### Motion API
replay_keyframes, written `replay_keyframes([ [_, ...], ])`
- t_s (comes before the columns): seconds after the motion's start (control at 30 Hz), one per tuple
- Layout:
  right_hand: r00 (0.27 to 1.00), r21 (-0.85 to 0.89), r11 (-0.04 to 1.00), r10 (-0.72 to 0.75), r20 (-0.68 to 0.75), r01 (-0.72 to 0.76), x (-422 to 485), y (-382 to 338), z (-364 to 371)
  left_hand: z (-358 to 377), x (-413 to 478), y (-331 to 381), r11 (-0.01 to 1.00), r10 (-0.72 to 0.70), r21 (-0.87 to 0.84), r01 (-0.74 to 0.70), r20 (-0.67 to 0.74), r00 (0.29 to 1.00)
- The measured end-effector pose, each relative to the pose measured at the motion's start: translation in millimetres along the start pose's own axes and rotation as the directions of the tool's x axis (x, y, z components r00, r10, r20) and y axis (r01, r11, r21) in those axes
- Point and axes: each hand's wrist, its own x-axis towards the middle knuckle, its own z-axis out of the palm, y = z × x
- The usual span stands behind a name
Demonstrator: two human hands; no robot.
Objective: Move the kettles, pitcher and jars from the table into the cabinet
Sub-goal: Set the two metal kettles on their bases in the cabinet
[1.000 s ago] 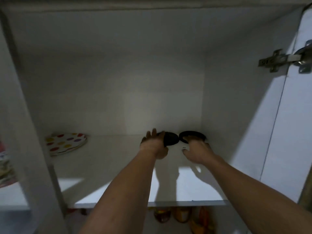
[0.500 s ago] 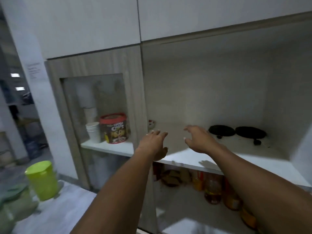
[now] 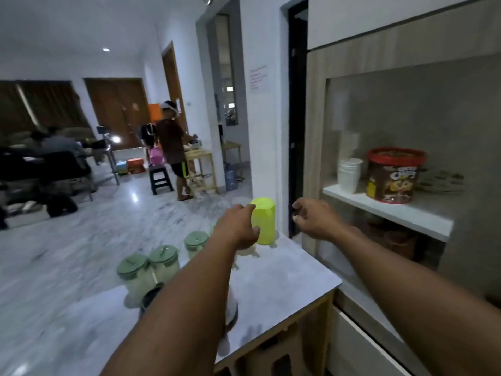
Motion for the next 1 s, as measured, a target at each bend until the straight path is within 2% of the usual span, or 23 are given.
replay_keyframes([
  [0.13, 0.985, 0.083, 0.994, -0.082, 0.154, 0.07, 23, -72, 98, 14, -34, -116, 0.966, -0.26, 0.0, 0.26, 0.028, 0.965],
  [0.23, 0.958, 0.111, 0.994, -0.053, 0.283, 0.022, 30, -98, 165, 40, -62, -175, 0.895, -0.445, 0.0, 0.445, 0.047, 0.894],
  [0.33, 0.894, 0.091, 0.995, 0.002, 0.447, -0.048, 32, -105, 223, 67, -85, -208, 0.753, -0.65, -0.04, 0.657, 0.113, 0.752],
  [0.4, 0.816, 0.075, 0.99, 0.055, 0.575, -0.12, 30, -107, 249, 82, -99, -224, 0.639, -0.745, -0.037, 0.768, 0.22, 0.63],
  [0.47, 0.721, 0.05, 0.98, 0.105, 0.685, -0.191, 27, -110, 268, 99, -109, -236, 0.575, -0.764, -0.001, 0.818, 0.358, 0.537],
  [0.53, 0.668, 0.042, 0.97, 0.133, 0.732, -0.239, 26, -110, 284, 117, -112, -242, 0.532, -0.74, 0.0, 0.847, 0.486, 0.465],
  [0.67, 0.658, 0.116, 0.919, 0.177, 0.732, -0.376, 31, -109, 301, 133, -111, -242, 0.444, -0.717, -0.123, 0.888, 0.546, 0.434],
  [0.77, 0.651, 0.158, 0.892, 0.179, 0.737, -0.424, 33, -105, 303, 136, -110, -244, 0.397, -0.731, -0.239, 0.886, 0.501, 0.463],
  [0.93, 0.728, 0.334, 0.779, 0.218, 0.65, -0.531, 33, -85, 287, 130, -101, -248, 0.233, -0.763, -0.54, 0.809, 0.414, 0.496],
  [1.0, 0.753, 0.412, 0.715, 0.242, 0.612, -0.565, 29, -77, 271, 124, -94, -246, 0.197, -0.761, -0.622, 0.758, 0.391, 0.518],
])
